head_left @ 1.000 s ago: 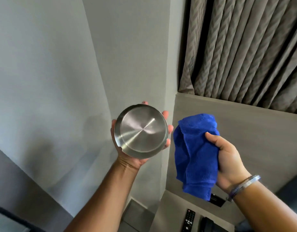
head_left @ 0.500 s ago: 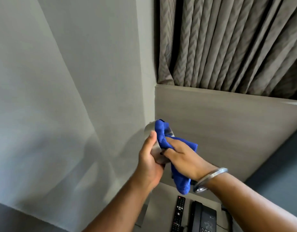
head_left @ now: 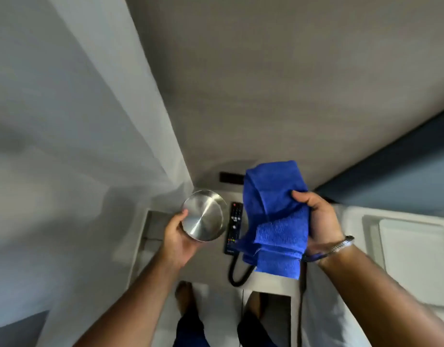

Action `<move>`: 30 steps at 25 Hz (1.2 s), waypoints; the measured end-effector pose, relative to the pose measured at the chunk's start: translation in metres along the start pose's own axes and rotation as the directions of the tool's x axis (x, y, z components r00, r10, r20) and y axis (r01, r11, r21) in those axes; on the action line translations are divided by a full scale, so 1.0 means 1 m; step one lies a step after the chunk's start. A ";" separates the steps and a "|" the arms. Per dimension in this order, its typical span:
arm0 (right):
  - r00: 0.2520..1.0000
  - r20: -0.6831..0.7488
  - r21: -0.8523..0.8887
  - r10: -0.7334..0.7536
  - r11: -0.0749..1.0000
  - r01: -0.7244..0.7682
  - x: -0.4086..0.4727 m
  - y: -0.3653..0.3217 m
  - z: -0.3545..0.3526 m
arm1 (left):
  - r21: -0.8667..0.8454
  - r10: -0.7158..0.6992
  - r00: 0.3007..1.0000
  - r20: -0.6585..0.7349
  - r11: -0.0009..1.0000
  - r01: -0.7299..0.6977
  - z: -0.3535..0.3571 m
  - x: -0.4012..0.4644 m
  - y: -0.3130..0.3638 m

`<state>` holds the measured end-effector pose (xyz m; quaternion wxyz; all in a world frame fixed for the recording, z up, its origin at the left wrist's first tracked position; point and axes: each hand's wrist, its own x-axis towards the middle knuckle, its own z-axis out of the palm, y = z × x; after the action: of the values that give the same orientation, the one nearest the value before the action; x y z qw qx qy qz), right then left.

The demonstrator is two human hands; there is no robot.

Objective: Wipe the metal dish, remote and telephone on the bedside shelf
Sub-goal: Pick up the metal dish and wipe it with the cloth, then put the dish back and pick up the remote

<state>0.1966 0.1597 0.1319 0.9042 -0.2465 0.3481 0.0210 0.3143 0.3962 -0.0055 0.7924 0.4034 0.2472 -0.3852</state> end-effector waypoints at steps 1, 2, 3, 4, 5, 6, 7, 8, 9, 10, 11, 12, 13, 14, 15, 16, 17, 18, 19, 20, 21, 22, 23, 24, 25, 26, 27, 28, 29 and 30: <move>0.998 -0.058 -0.004 -0.012 1.000 0.012 0.007 0.007 -0.018 | 0.045 0.049 0.990 -0.130 0.998 -0.044 -0.015 0.018 -0.013; 0.991 -0.134 -0.005 -0.007 1.000 0.006 0.022 0.018 -0.044 | 0.102 0.095 0.962 -0.257 0.992 -0.071 -0.035 0.044 -0.035; 0.977 -0.212 -0.020 0.006 1.000 -0.010 0.038 0.030 -0.070 | 0.176 0.160 0.926 -0.343 0.979 -0.104 -0.056 0.070 -0.057; 0.961 -0.275 -0.030 0.024 0.999 -0.033 0.052 0.044 -0.093 | 0.257 0.234 0.889 -0.393 0.957 -0.138 -0.077 0.094 -0.078; 0.943 -0.328 -0.030 0.053 0.997 -0.066 0.065 0.058 -0.113 | 0.337 0.286 0.862 -0.418 0.930 -0.145 -0.098 0.115 -0.097; 0.926 -0.369 -0.017 0.084 0.995 -0.097 0.075 0.071 -0.131 | 0.397 0.320 0.846 -0.428 0.907 -0.142 -0.117 0.135 -0.114; 0.908 -0.403 0.003 0.112 0.993 -0.121 0.083 0.083 -0.146 | 0.433 0.339 0.831 -0.440 0.892 -0.134 -0.132 0.151 -0.126; 0.892 -0.431 0.015 0.133 0.990 -0.140 0.088 0.092 -0.156 | 0.465 0.359 0.813 -0.459 0.877 -0.125 -0.142 0.163 -0.133; 0.880 -0.451 0.021 0.148 0.988 -0.155 0.095 0.101 -0.166 | 0.515 0.390 0.782 -0.486 0.851 -0.104 -0.152 0.177 -0.141; 0.872 -0.463 0.022 0.160 0.985 -0.170 0.099 0.107 -0.174 | 0.592 0.434 0.747 -0.504 0.803 -0.068 -0.161 0.189 -0.146; 0.866 -0.468 0.023 0.174 0.982 -0.185 0.102 0.112 -0.181 | 0.677 0.483 0.717 -0.502 0.736 -0.022 -0.170 0.199 -0.151; 0.865 -0.464 0.028 0.190 0.979 -0.200 0.104 0.115 -0.187 | 0.753 0.526 0.701 -0.481 0.658 0.023 -0.176 0.205 -0.155; 0.864 -0.461 0.034 0.204 0.977 -0.212 0.104 0.116 -0.192 | 0.819 0.562 0.699 -0.442 0.571 0.058 -0.178 0.207 -0.157; 0.863 -0.456 0.044 0.216 0.974 -0.220 0.103 0.116 -0.197 | 0.871 0.585 0.707 -0.397 0.483 0.089 -0.177 0.208 -0.158; 0.864 -0.453 0.055 0.220 0.974 -0.219 0.101 0.115 -0.201 | 0.914 0.602 0.717 -0.352 0.387 0.123 -0.174 0.206 -0.157; 0.865 -0.451 0.064 0.218 0.975 -0.213 0.099 0.114 -0.203 | 0.943 0.620 0.715 -0.322 0.281 0.181 -0.169 0.203 -0.155; 0.864 -0.453 0.073 0.220 0.975 -0.210 0.096 0.113 -0.206 | 0.951 0.657 0.688 -0.307 0.176 0.256 -0.163 0.201 -0.152; 0.862 -0.456 0.081 0.223 0.975 -0.209 0.094 0.111 -0.209 | 0.944 0.707 0.645 -0.289 0.098 0.316 -0.154 0.198 -0.148; 0.859 -0.460 0.087 0.224 0.974 -0.208 0.092 0.110 -0.212 | 0.947 0.756 0.614 -0.228 0.026 0.319 -0.142 0.198 -0.142; 0.856 -0.466 0.089 0.224 0.974 -0.206 0.091 0.108 -0.214 | 0.966 0.782 0.615 -0.106 -0.065 0.250 -0.123 0.200 -0.136; 0.855 -0.471 0.088 0.218 0.976 -0.201 0.089 0.106 -0.217 | 0.976 0.757 0.652 0.054 -0.177 0.124 -0.102 0.208 -0.131; 0.856 -0.470 0.090 0.213 0.977 -0.194 0.088 0.105 -0.220 | 0.957 0.667 0.714 0.215 -0.289 -0.018 -0.080 0.219 -0.128; 0.857 -0.471 0.095 0.209 0.978 -0.186 0.086 0.105 -0.222 | 0.917 0.525 0.790 0.316 -0.384 -0.112 -0.057 0.232 -0.126; 0.857 -0.472 0.105 0.206 0.979 -0.177 0.083 0.105 -0.224 | 0.881 0.372 0.872 0.318 -0.455 -0.127 -0.035 0.246 -0.126; 0.856 -0.474 0.120 0.205 0.978 -0.168 0.080 0.105 -0.227 | 0.864 0.247 0.942 0.226 -0.498 -0.077 -0.015 0.258 -0.128; 0.856 -0.473 0.135 0.209 0.977 -0.164 0.076 0.105 -0.229 | 0.861 0.156 0.985 0.073 -0.508 0.016 -0.001 0.268 -0.132; 0.858 -0.468 0.150 0.212 0.976 -0.160 0.071 0.105 -0.231 | 0.872 0.092 0.994 -0.061 -0.480 0.098 0.008 0.275 -0.140; 0.862 -0.462 0.162 0.211 0.975 -0.152 0.065 0.104 -0.233 | 0.891 0.067 0.989 -0.129 -0.430 0.145 0.013 0.278 -0.149; 0.865 -0.457 0.176 0.206 0.975 -0.139 0.058 0.103 -0.236 | 0.916 0.063 0.988 -0.141 -0.370 0.155 0.015 0.281 -0.158; 0.869 -0.453 0.188 0.199 0.974 -0.125 0.050 0.102 -0.239 | 0.938 0.072 0.989 -0.129 -0.313 0.145 0.016 0.283 -0.166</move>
<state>0.0654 0.1324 -0.0961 0.8044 -0.1442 0.5763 0.0101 0.3454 0.2041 -0.2704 0.1058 0.8945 -0.1021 -0.4222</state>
